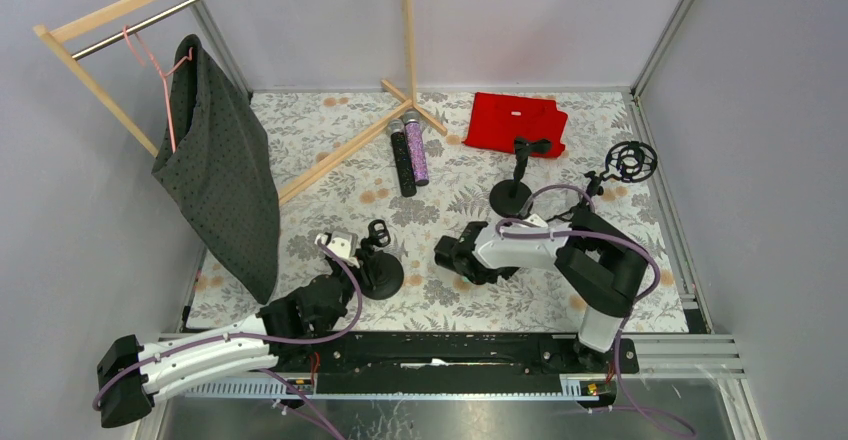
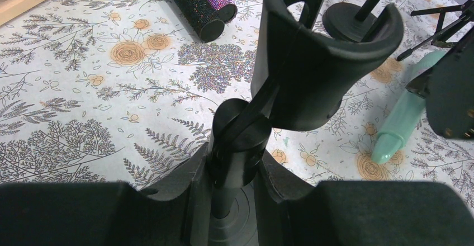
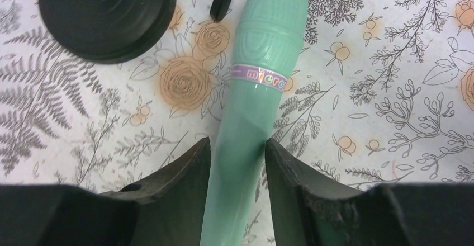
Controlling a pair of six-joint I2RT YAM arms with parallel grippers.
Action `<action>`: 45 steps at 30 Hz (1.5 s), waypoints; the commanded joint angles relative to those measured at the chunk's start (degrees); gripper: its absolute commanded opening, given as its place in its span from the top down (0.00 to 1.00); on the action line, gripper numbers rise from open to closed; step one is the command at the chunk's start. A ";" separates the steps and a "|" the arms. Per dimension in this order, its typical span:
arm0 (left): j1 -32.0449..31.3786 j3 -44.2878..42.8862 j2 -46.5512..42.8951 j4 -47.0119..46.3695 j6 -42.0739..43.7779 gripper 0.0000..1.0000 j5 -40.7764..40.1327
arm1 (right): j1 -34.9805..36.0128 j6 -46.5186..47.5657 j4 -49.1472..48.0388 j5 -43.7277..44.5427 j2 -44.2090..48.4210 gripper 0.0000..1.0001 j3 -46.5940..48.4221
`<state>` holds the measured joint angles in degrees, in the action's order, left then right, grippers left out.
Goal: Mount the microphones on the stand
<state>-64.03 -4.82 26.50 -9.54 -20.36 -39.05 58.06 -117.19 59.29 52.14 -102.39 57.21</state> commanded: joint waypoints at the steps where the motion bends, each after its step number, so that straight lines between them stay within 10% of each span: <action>1: 0.05 -2.57 0.57 -3.01 -0.72 1.00 0.72 | 3.74 -5.26 2.00 4.14 3.81 0.53 -1.96; 18: 0.05 -3.04 2.15 -3.30 -0.65 1.00 1.25 | 4.52 0.52 -12.71 -1.88 11.84 0.41 -16.28; 26: 0.04 -2.92 1.79 -3.25 -0.65 1.00 1.32 | 4.56 11.50 -16.20 -2.83 14.71 0.54 -18.59; 36: 0.04 -2.94 1.96 -3.34 -0.56 1.00 1.34 | 4.67 48.10 -29.94 -9.57 14.64 0.78 -14.66; 45: 0.00 -2.92 1.97 -3.34 -0.49 1.00 1.25 | 5.48 85.05 -47.19 -25.61 14.49 0.60 -13.40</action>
<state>-64.03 -5.52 28.36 -9.96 -20.34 -38.94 63.00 -53.52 20.34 36.91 -87.50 41.63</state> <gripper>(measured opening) 0.321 0.448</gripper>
